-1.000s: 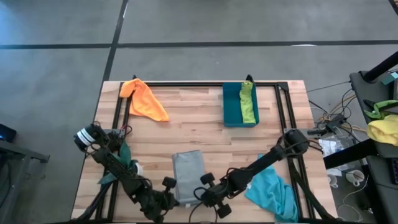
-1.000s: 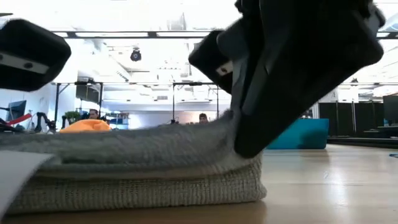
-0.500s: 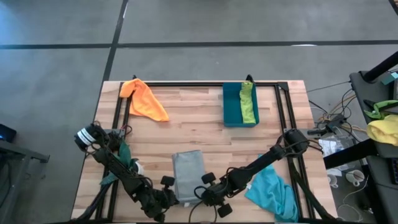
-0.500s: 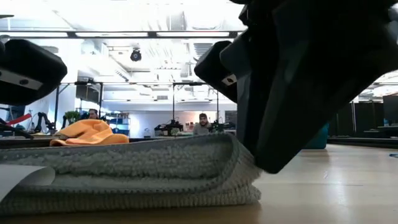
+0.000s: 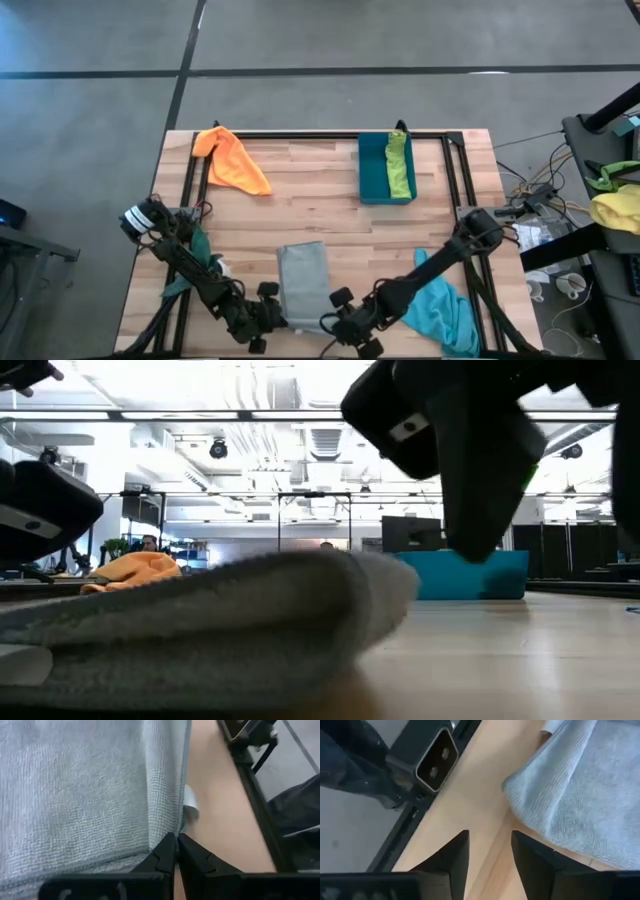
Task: Roll microfiber towels into tight, uniform cylinder then place into a basket
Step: Roll the gray towel
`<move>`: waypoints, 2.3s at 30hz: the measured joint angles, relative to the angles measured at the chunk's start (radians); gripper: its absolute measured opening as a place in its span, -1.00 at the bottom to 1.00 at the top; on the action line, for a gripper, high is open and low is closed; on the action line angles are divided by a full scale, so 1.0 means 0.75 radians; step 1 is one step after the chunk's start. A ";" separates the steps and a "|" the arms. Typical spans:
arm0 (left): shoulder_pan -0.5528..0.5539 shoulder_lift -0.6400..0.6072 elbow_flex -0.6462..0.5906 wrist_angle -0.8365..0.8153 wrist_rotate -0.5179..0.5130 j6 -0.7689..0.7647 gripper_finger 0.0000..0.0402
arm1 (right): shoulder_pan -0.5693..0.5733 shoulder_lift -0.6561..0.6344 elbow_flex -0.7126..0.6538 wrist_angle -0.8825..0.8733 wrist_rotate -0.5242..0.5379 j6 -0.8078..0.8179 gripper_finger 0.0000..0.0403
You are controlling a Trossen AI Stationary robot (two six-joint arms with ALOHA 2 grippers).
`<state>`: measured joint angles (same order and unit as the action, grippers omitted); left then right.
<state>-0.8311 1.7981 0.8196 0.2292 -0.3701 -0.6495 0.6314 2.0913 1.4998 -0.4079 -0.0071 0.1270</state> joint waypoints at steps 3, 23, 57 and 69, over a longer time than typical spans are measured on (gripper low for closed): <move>0.027 -0.001 -0.029 0.029 0.003 0.005 -1.00 | 0.033 0.010 0.000 0.026 0.000 -0.004 -0.37; 0.061 -0.011 -0.046 0.128 0.029 0.084 -0.99 | -0.056 0.070 0.042 0.228 0.179 0.057 -0.57; 0.027 -0.201 0.009 -0.082 0.040 0.186 -0.52 | -0.049 0.125 0.043 0.192 0.103 -0.030 -0.62; -0.005 -0.140 0.023 -0.078 -0.003 0.256 -0.49 | -0.218 0.094 0.039 0.071 0.224 0.046 -0.62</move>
<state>-0.8349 1.6928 0.8365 0.1707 -0.3725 -0.4578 0.4678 2.1618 1.5288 -0.3548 0.1610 0.1614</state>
